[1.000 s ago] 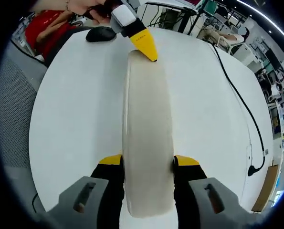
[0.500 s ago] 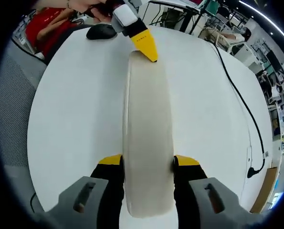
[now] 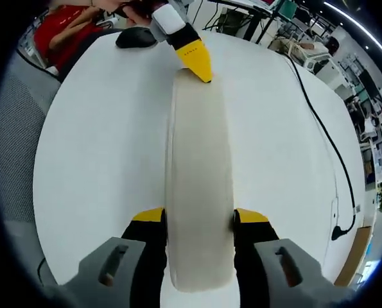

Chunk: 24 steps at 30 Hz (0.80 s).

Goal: Arrange the utensils inside the cutlery case until each visible utensil rests in its matching compartment.

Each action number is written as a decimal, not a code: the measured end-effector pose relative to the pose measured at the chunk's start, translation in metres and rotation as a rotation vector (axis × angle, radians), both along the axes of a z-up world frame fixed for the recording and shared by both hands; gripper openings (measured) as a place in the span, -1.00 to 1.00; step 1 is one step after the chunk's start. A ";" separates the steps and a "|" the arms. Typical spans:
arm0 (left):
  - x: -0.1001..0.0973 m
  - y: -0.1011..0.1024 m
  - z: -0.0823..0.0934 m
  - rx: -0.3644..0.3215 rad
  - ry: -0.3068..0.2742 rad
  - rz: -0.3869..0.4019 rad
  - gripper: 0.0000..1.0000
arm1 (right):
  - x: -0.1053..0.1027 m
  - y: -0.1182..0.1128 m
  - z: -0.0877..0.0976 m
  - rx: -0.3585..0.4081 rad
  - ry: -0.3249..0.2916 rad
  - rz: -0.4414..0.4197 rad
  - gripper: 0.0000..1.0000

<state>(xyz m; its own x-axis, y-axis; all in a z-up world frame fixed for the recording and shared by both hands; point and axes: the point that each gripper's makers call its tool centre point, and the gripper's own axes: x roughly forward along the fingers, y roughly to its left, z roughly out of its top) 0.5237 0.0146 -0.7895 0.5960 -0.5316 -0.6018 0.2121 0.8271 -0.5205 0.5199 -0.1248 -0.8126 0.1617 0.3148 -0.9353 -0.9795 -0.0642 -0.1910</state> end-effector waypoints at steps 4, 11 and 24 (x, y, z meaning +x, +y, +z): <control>-0.002 0.000 0.000 0.023 -0.016 -0.015 -0.67 | 0.001 -0.001 0.000 -0.004 -0.003 -0.003 -0.21; 0.001 0.004 0.002 0.059 -0.041 -0.020 -0.67 | 0.002 -0.002 0.001 -0.003 0.005 -0.006 -0.20; 0.010 0.010 0.019 0.063 -0.106 -0.006 -0.66 | 0.010 -0.027 0.043 0.099 -0.028 -0.075 -0.10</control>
